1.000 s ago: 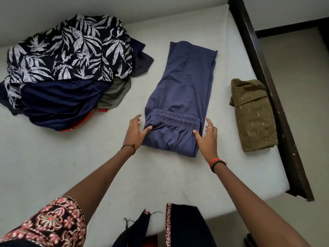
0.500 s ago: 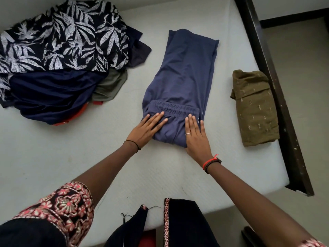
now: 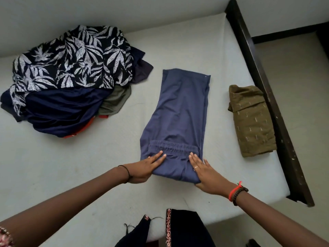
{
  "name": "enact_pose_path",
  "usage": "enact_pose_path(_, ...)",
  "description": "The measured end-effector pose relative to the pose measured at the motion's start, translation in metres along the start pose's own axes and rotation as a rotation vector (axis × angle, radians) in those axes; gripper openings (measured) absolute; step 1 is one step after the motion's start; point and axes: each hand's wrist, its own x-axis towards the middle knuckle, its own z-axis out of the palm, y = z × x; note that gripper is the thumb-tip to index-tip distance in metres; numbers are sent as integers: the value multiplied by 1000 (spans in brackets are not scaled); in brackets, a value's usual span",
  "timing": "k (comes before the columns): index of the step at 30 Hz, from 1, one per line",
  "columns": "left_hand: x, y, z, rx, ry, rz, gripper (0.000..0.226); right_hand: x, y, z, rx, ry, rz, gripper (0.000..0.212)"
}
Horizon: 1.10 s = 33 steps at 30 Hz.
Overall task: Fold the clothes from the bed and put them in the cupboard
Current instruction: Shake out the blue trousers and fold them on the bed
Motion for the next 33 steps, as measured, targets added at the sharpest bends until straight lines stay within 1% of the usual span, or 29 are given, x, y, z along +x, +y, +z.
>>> enact_pose_path(3, -16, 4, -4, -232, -143, -13, 71, -17, -11, -8, 254, -167, -19, 86)
enact_pose_path(6, -24, 5, -17, -388, -195, -77, 66, -21, -8, -18, 433, -353, 20, 78)
enact_pose_path(7, -23, 2, -22, -439, -184, -99, 66, -20, -4, -25, 475, -401, 33, 70)
enact_pose_path(9, -20, -6, -33, -512, -101, -124, 66, -16, 5, -42, 625, -448, 56, 31)
enact_pose_path(10, -18, -12, -38, -530, -46, -133, 68, -13, 11, -50, 715, -444, 67, 18)
enact_pose_path(11, -15, -19, -43, -545, 5, -140, 71, -9, 16, -60, 791, -424, 76, 19)
enact_pose_path(12, -12, -25, -49, -577, 51, -148, 74, -4, 24, -67, 847, -396, 87, 27)
enact_pose_path(14, -1, -35, -61, -677, 170, -183, 68, 7, 39, -77, 988, -310, 121, 45)
enact_pose_path(15, 6, -38, -66, -729, 243, -208, 62, 13, 46, -79, 1075, -272, 165, 48)
enact_pose_path(16, 13, -42, -70, -777, 317, -233, 55, 20, 52, -79, 1168, -236, 212, 48)
enact_pose_path(18, 28, -49, -75, -859, 415, -298, 45, 33, 62, -78, 1319, -159, 289, 36)
enact_pose_path(19, 34, -52, -76, -914, 445, -331, 45, 39, 66, -76, 1353, -95, 335, 29)
enact_pose_path(20, 40, -55, -75, -976, 459, -362, 49, 45, 69, -73, 1369, -23, 388, 28)
enact_pose_path(21, 45, -57, -73, -1013, 454, -399, 55, 49, 70, -70, 1376, 43, 442, 32)
enact_pose_path(23, 52, -56, -66, -1016, 407, -463, 65, 55, 68, -64, 1403, 123, 502, 37)
enact_pose_path(25, 58, -54, -55, -1001, 389, -498, 65, 56, 62, -58, 1479, 137, 476, 39)
enact_pose_path(27, 62, -54, -47, -922, 472, -515, 48, 54, 57, -52, 1487, 151, 424, 45)
enact_pose_path(28, 63, -54, -44, -852, 546, -523, 36, 53, 56, -48, 1472, 183, 421, 49)
enact_pose_path(29, 62, -54, -42, -797, 621, -545, 30, 52, 56, -43, 1454, 227, 436, 52)
enact_pose_path(31, 62, -56, -37, -773, 738, -597, 31, 52, 57, -36, 1447, 321, 483, 50)
enact_pose_path(33, 62, -54, -32, -812, 768, -645, 32, 52, 55, -29, 1470, 388, 523, 43)
